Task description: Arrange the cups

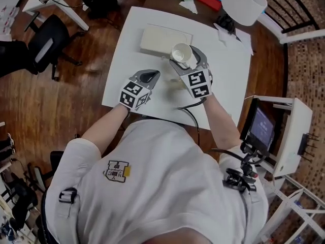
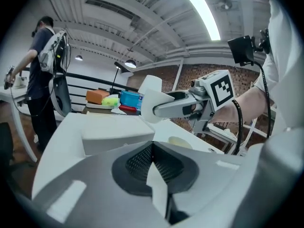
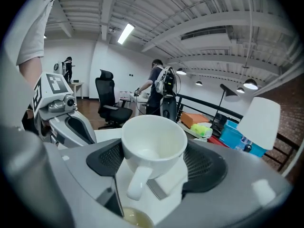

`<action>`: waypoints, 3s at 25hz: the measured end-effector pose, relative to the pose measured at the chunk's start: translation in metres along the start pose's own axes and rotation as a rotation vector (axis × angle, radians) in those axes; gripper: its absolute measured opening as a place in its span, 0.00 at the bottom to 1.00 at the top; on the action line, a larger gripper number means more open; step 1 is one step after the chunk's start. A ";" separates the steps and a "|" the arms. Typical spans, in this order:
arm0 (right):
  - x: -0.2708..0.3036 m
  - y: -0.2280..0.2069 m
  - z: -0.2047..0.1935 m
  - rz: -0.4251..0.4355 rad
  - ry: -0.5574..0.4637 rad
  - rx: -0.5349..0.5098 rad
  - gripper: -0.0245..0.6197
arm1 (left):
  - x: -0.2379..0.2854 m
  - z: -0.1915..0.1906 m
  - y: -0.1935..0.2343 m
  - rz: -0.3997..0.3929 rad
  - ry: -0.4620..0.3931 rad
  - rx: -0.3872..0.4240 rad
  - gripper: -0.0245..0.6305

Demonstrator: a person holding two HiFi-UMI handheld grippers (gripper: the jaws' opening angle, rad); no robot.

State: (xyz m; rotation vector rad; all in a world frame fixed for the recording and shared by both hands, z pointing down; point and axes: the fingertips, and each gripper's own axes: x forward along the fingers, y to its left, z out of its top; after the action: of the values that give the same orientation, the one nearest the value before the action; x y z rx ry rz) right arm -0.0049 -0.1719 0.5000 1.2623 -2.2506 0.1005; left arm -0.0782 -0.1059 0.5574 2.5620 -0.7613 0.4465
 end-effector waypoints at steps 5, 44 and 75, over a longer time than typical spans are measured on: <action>0.047 0.017 0.025 0.044 0.023 0.005 0.64 | -0.006 0.022 0.034 0.026 -0.034 0.040 0.04; 0.166 -0.003 0.019 -0.021 0.071 0.073 0.64 | 0.003 0.007 0.096 0.005 0.010 -0.035 0.04; 0.000 0.030 0.014 -0.065 -0.145 0.150 0.54 | -0.027 -0.079 0.026 0.001 0.159 -0.066 0.04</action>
State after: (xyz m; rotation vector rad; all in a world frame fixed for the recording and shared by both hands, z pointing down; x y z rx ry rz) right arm -0.0354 -0.1596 0.4941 1.4623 -2.3588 0.1608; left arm -0.1290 -0.0751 0.6215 2.4313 -0.7084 0.6070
